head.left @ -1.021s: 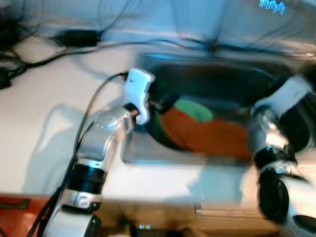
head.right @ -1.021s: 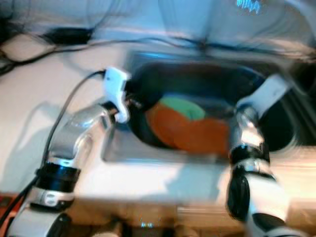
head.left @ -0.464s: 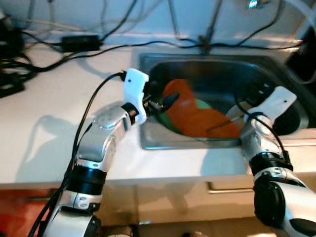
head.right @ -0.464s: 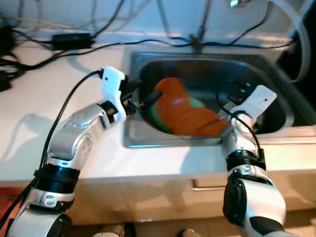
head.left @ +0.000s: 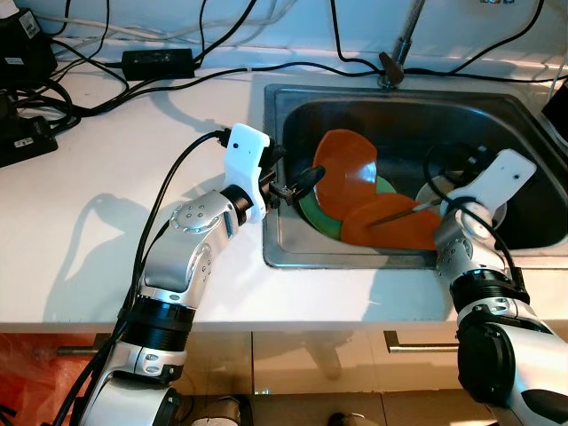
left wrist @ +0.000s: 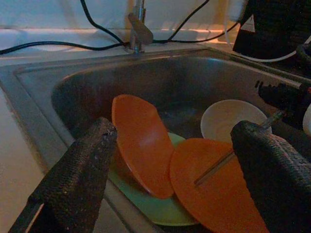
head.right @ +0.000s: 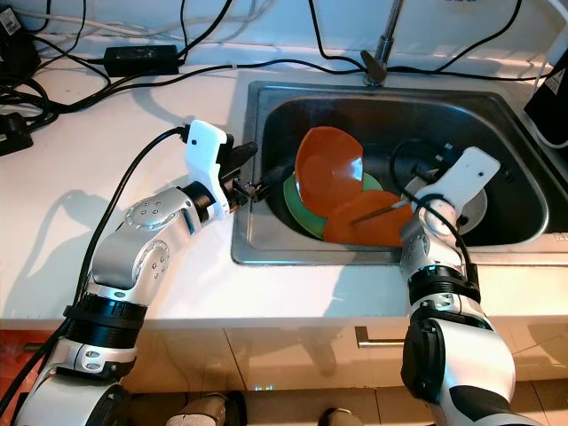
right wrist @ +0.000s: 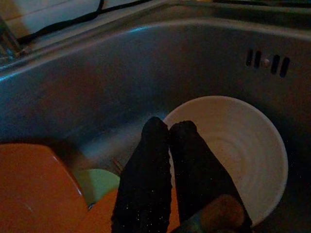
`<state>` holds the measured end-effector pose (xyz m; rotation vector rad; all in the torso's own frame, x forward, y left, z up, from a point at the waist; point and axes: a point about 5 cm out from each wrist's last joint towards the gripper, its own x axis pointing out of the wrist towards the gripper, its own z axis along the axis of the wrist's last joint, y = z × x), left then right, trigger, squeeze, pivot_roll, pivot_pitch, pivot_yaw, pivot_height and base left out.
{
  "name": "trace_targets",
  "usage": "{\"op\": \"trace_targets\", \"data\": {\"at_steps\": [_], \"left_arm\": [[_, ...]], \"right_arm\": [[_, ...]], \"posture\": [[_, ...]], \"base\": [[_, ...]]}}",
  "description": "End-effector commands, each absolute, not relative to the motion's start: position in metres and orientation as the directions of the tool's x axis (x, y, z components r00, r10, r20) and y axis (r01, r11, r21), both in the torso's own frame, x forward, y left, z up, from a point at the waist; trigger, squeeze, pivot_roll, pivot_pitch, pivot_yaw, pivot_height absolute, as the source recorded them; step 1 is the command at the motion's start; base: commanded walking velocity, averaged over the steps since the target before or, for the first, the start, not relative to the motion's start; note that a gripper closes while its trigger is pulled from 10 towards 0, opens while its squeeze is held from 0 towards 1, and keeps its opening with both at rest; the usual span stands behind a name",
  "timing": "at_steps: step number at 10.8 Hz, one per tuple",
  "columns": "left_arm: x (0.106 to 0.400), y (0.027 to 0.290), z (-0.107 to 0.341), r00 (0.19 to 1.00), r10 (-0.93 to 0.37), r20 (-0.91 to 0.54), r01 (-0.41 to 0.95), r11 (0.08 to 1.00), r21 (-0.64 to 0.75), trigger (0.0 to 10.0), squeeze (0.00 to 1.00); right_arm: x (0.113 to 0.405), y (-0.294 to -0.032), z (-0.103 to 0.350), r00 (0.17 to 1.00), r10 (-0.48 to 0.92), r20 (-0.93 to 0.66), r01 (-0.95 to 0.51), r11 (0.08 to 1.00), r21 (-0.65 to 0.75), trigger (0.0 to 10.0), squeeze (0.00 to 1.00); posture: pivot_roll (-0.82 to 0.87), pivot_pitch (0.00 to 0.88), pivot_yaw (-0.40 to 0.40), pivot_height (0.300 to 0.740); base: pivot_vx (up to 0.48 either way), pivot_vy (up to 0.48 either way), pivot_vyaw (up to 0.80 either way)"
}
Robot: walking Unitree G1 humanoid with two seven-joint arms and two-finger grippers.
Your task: Kitchen organization
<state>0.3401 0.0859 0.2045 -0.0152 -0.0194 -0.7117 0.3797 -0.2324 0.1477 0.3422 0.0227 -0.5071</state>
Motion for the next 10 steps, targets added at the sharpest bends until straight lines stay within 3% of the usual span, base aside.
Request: {"op": "trace_targets", "data": {"at_steps": [1,4,10], "left_arm": [[0.341,0.084,0.208,0.749,-0.662,0.028,0.663,0.749,0.002,10.0,0.00],[0.343,0.087,0.206,0.768,-0.641,0.004,0.641,0.768,0.009,10.0,0.00],[0.345,0.108,0.207,0.842,-0.539,0.031,0.540,0.842,-0.010,10.0,0.00]], "right_arm": [[0.378,-0.237,0.142,0.868,-0.478,-0.133,0.495,0.816,0.298,10.0,1.00],[0.381,-0.235,0.147,0.886,-0.446,-0.125,0.463,0.841,0.281,10.0,1.00],[0.389,-0.223,0.184,0.952,-0.302,0.044,0.290,0.939,0.184,10.0,1.00]], "posture": [[0.13,0.086,-0.040,0.740],[0.13,0.084,-0.042,0.740],[0.13,0.072,-0.045,0.740]], "base": [[0.000,0.000,0.00],[0.000,0.000,0.00],[0.000,0.000,0.00]]}}
